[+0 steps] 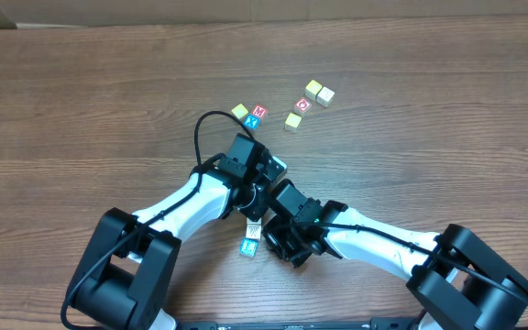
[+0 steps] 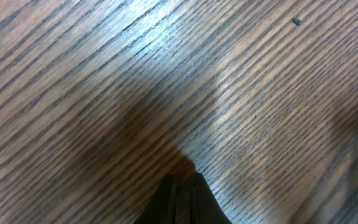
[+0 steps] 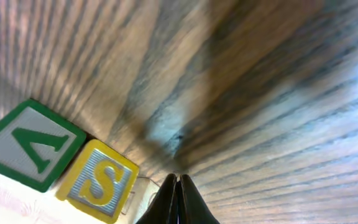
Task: Flip 5 blocks
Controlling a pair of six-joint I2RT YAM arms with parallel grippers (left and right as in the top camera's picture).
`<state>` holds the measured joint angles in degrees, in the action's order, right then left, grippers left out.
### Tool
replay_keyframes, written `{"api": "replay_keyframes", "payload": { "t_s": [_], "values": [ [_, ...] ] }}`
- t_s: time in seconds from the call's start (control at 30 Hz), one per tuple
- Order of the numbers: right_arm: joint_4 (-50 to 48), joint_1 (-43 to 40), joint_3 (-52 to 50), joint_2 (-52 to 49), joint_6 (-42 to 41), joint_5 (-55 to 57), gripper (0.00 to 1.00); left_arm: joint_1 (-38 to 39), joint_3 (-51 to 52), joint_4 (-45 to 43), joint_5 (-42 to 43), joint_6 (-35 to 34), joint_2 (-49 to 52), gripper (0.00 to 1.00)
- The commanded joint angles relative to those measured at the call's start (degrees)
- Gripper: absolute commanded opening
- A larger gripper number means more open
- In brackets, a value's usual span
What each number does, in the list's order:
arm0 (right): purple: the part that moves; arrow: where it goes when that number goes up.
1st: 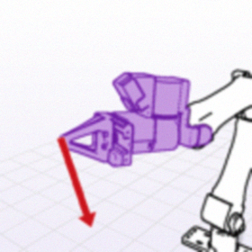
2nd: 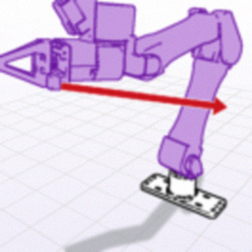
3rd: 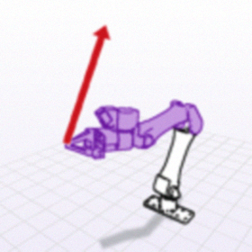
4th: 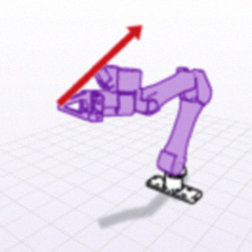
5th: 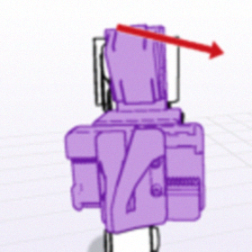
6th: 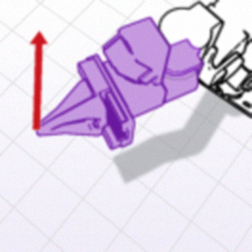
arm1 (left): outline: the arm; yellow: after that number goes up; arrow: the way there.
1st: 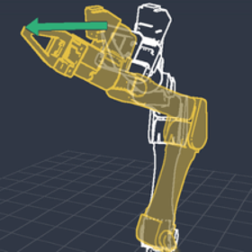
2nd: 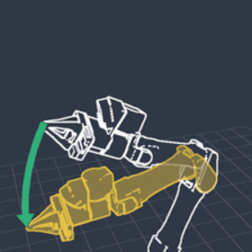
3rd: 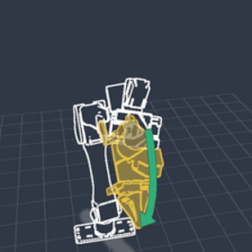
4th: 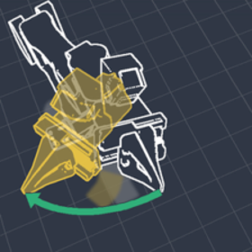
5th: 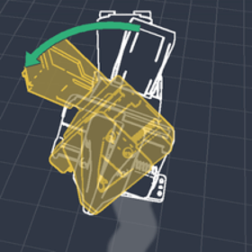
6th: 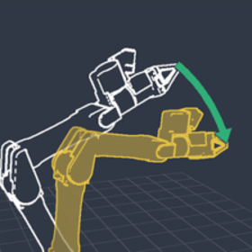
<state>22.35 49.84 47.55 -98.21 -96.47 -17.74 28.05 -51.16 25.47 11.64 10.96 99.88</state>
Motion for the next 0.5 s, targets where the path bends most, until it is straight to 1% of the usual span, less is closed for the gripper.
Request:
{"api": "replay_keyframes", "payload": {
  "t_s": [0.0,0.2,0.3,0.47],
  "values": [
    [-0.22,-0.28,0.61,0.15,-1.07,1.46,0.04,0.85,3.10,1.46,1.51,0.85,4.00,0.04],
    [0.33,-0.31,0.61,0.15,-1.07,1.53,0.04,0.85,3.10,1.44,1.27,0.85,4.00,0.04],
    [1.73,-0.31,0.61,0.15,-1.01,1.62,0.04,0.81,3.10,1.03,-0.52,0.63,4.00,0.04],
    [2.14,-0.31,0.63,0.15,3.67,1.62,0.04,-0.31,3.10,-0.09,-0.66,0.59,4.00,0.04]
  ]
}}
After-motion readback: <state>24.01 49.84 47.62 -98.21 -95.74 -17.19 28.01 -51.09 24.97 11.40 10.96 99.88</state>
